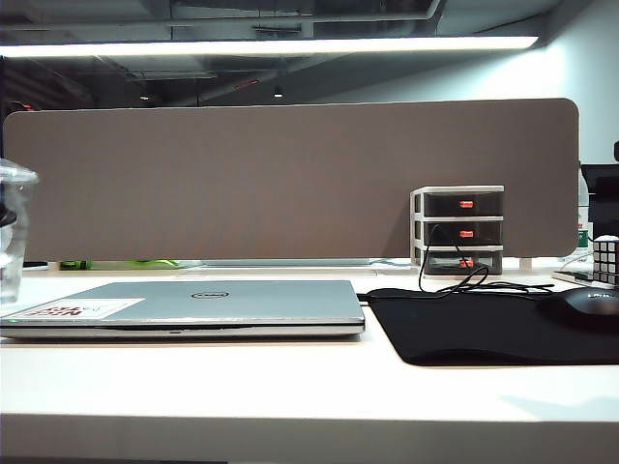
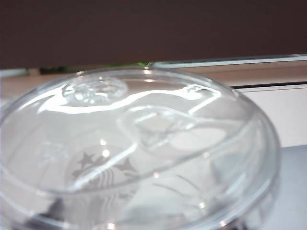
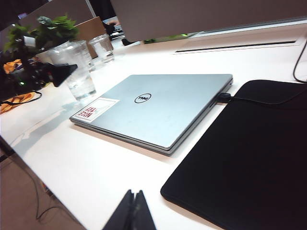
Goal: Pick up the coffee cup and place it on the left side of the laptop.
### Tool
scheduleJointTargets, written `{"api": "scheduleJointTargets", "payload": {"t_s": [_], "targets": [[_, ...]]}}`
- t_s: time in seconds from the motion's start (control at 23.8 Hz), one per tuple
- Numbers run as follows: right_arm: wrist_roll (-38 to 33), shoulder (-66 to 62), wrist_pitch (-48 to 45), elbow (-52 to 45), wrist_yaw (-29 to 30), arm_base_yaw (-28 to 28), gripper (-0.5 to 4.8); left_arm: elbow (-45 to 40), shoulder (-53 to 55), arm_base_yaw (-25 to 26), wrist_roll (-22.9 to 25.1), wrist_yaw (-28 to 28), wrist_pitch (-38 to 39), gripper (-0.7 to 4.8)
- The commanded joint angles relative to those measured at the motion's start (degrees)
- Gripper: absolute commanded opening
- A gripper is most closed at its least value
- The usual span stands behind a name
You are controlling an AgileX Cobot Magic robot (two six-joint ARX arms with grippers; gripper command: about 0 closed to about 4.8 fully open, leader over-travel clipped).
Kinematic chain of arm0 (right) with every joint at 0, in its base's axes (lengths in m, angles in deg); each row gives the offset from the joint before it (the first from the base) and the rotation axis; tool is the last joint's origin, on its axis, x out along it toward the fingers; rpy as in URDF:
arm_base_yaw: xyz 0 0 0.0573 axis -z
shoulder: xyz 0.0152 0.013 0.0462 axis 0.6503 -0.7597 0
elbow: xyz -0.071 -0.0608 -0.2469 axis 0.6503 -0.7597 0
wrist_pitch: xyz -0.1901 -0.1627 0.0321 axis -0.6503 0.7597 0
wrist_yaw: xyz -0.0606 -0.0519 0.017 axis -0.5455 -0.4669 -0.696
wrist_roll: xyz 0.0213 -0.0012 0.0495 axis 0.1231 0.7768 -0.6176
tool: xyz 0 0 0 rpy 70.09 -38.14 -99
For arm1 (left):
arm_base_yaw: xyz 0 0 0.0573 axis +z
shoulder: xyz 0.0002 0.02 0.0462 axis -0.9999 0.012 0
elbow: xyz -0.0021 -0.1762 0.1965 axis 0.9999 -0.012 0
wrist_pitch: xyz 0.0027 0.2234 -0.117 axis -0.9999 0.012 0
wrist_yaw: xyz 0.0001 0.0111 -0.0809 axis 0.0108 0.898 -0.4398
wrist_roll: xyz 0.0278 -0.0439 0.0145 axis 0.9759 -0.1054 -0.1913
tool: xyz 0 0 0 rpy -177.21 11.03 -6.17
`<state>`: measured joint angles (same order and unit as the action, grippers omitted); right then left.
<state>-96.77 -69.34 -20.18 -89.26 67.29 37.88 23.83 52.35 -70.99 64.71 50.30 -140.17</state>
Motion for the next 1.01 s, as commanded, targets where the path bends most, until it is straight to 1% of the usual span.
{"api": "scheduleJointTargets", "payload": {"t_s": [0.04, 0.29, 0.71, 0.84, 0.96, 1.01], "targets": [[0.02, 0.11, -0.59, -0.35, 1.14, -0.02, 0.0, -1.31, 1.11, 0.15, -1.77, -0.22, -7.13, 3.67], [0.04, 0.11, -0.59, -0.35, 1.07, -0.02, 0.0, -1.42, 1.14, 0.57, -1.77, -0.24, -5.31, 3.72], [0.04, 0.11, -0.66, -0.35, 1.05, -0.02, 0.0, -1.49, 2.32, 1.16, -1.55, -0.5, -4.81, 3.73], [0.04, 0.11, -0.7, -0.35, 1.07, -0.02, 0.0, -1.49, 3.72, 1.46, -1.6, -3.13, -4.83, 4.44], [0.04, 0.11, -0.85, -0.35, 1.05, -0.02, 0.0, -1.51, 3.89, 1.46, -1.57, -4.02, -4.94, 4.79], [0.04, 0.11, -0.94, -0.35, 1.05, -0.02, 0.0, -1.51, 3.87, 1.51, -1.55, -4.46, -4.94, 4.79]]}}
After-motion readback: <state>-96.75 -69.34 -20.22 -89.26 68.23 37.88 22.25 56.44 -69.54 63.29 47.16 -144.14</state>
